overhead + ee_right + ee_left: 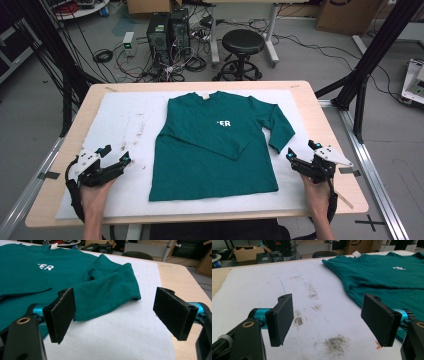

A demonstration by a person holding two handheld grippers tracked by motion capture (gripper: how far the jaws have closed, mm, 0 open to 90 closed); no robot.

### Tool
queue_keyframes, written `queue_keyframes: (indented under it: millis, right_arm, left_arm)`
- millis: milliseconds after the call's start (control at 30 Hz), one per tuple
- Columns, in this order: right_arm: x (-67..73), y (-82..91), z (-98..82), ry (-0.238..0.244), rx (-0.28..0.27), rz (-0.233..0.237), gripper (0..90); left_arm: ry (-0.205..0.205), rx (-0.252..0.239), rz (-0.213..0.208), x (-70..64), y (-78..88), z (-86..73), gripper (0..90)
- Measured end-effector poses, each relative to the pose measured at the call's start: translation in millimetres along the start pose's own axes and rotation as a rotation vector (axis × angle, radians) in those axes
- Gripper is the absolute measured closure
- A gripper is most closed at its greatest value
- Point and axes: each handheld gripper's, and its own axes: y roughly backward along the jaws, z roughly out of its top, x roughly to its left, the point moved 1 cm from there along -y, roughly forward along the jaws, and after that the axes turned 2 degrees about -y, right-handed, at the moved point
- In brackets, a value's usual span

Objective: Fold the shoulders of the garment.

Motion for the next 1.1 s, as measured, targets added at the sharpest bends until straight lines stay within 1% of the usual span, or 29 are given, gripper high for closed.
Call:
queue_keyframes:
  millis: [67,100,167,233,267,300,333,400,433,467,500,533,733,833,900,967,1000,1033,1100]
  right_arm:
    - [-0.7,0.5,-0.1,-0.010,-0.002,0.012,20.1]
    - [-1.0,0.6,0.0,-0.022,0.001,0.023,22.3]
    - [-1.3,0.3,0.4,-0.031,0.010,0.055,26.9]
    - [-0.4,-1.3,1.4,-0.042,0.040,0.094,30.4]
    - [-0.4,-1.3,1.4,-0.042,0.040,0.094,30.4]
    - [0.4,-2.8,2.3,-0.050,0.054,0.117,32.1]
    - [2.7,-5.7,4.6,-0.039,0.080,0.133,35.1]
    - [4.6,-9.8,7.4,-0.030,0.102,0.152,37.9]
    - [5.3,-12.6,8.9,-0.017,0.115,0.151,39.0]
    - [5.3,-12.6,8.9,-0.017,0.115,0.151,39.0]
    - [8.1,-18.6,13.0,-0.001,0.150,0.147,41.9]
    - [9.7,-21.9,15.1,0.012,0.160,0.152,43.2]
    - [27.2,-42.0,26.8,0.097,0.238,0.165,43.6]
    - [33.3,-51.3,28.5,0.123,0.283,0.165,44.2]
    - [35.7,-56.5,28.7,0.132,0.306,0.164,49.7]
    - [36.8,-60.2,28.9,0.133,0.328,0.156,59.6]
    - [36.8,-60.2,28.9,0.133,0.328,0.156,59.6]
    - [36.5,-63.2,28.8,0.131,0.341,0.162,64.8]
    - [36.2,-65.7,28.3,0.126,0.366,0.157,72.8]
  left_arm:
    - [0.002,-0.001,0.001,0.0,0.1,-0.1,26.6]
    - [0.003,0.003,0.000,0.2,-0.3,-0.2,26.6]
    - [0.006,0.008,-0.002,0.3,-0.8,-0.2,26.6]
    - [0.000,0.008,-0.001,-0.2,-0.9,-0.3,26.7]
    - [0.000,0.008,-0.001,-0.2,-0.9,-0.3,26.8]
    - [-0.005,0.009,-0.002,-0.6,-1.0,-0.3,26.8]
    - [-0.013,0.015,-0.004,-1.3,-1.6,-0.1,27.5]
    - [-0.018,0.021,-0.007,-1.5,-2.1,0.0,27.6]
    - [-0.017,0.023,-0.007,-1.5,-2.3,0.0,27.6]
    - [-0.017,0.023,-0.007,-1.5,-2.3,0.0,27.6]
    - [-0.017,0.025,-0.009,-1.3,-2.4,0.1,27.6]
    - [-0.016,0.025,-0.009,-1.2,-2.4,0.1,27.6]
    - [-0.015,0.026,-0.009,-1.5,-2.6,0.0,27.7]
    - [-0.015,0.028,-0.006,-1.7,-2.9,0.1,27.9]
    - [-0.016,0.033,-0.006,-1.6,-3.4,0.2,28.0]
    - [-0.016,0.038,-0.006,-1.5,-3.8,0.4,28.0]
    - [-0.016,0.038,-0.006,-1.5,-3.8,0.4,28.0]
    - [-0.016,0.040,-0.006,-1.6,-3.8,0.4,28.0]
    - [-0.014,0.040,-0.006,-1.6,-4.0,0.4,28.0]
